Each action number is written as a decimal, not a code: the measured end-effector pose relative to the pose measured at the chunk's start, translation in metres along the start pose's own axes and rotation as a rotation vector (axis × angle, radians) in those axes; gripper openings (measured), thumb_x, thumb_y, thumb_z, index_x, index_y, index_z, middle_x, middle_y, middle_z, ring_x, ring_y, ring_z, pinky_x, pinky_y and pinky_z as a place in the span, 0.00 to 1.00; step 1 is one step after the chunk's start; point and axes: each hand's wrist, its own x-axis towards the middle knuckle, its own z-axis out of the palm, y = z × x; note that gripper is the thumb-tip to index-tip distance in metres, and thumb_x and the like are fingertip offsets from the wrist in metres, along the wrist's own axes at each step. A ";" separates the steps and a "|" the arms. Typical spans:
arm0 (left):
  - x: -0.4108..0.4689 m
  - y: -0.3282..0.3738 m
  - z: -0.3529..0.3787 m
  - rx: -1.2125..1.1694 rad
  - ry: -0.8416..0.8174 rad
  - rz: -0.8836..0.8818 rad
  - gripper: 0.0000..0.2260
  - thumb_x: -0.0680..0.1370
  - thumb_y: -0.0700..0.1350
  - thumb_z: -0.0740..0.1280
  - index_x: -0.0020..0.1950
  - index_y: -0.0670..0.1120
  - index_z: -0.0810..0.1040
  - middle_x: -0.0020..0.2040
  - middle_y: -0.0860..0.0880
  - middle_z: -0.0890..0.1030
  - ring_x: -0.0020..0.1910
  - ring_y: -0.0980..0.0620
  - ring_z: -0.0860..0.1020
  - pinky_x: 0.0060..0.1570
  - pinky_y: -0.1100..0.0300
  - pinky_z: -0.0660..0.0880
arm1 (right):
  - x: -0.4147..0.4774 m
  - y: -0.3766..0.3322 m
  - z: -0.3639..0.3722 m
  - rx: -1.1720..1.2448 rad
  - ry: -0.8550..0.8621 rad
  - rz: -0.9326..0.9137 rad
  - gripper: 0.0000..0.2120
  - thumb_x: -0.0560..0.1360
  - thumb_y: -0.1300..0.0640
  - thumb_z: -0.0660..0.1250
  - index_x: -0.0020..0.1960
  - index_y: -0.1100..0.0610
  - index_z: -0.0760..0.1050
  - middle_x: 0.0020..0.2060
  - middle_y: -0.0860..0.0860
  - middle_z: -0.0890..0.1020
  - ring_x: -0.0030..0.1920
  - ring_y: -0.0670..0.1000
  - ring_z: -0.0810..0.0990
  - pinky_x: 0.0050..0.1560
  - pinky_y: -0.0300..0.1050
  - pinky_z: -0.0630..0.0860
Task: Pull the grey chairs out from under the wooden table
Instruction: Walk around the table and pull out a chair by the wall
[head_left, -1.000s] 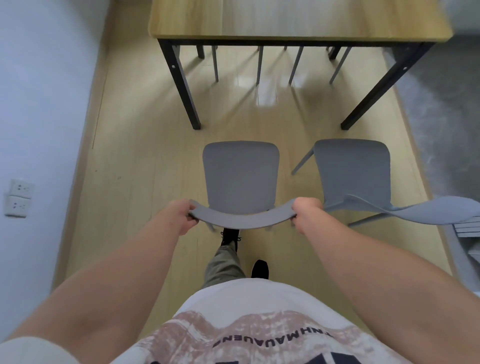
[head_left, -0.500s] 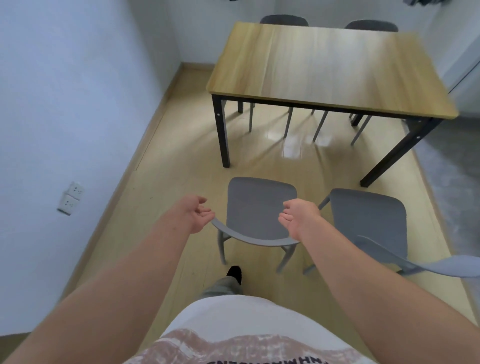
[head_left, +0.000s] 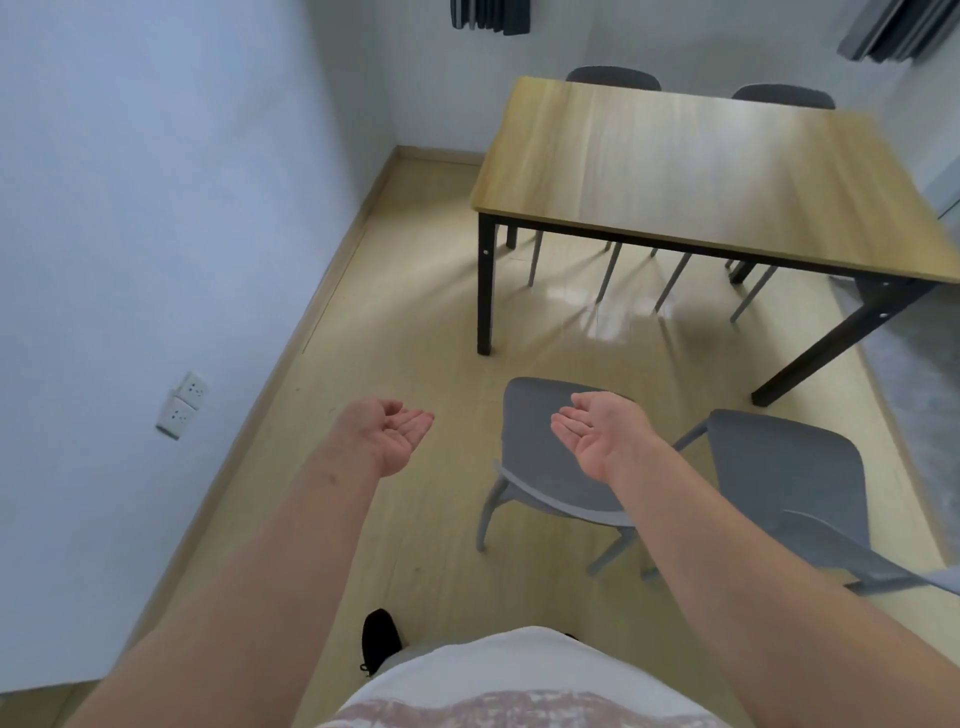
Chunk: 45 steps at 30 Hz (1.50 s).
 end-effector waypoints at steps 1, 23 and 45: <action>-0.001 0.011 -0.009 0.011 -0.041 -0.006 0.20 0.83 0.35 0.51 0.74 0.30 0.60 0.75 0.35 0.66 0.74 0.37 0.67 0.72 0.49 0.65 | -0.004 0.005 0.016 0.006 -0.002 0.007 0.20 0.82 0.68 0.57 0.73 0.70 0.65 0.73 0.65 0.69 0.71 0.62 0.72 0.68 0.51 0.74; 0.047 0.274 -0.105 -0.262 -0.002 0.090 0.18 0.82 0.33 0.51 0.70 0.31 0.66 0.69 0.37 0.74 0.68 0.40 0.74 0.67 0.51 0.72 | 0.003 0.038 0.314 0.128 -0.094 0.086 0.19 0.83 0.67 0.58 0.73 0.68 0.66 0.68 0.63 0.76 0.66 0.61 0.78 0.62 0.49 0.78; 0.232 0.595 0.151 -0.178 -0.085 0.132 0.09 0.80 0.31 0.54 0.53 0.32 0.73 0.60 0.36 0.79 0.61 0.39 0.79 0.62 0.51 0.76 | 0.221 -0.183 0.587 0.262 -0.027 0.068 0.13 0.80 0.68 0.62 0.64 0.68 0.73 0.57 0.63 0.81 0.55 0.61 0.83 0.54 0.50 0.82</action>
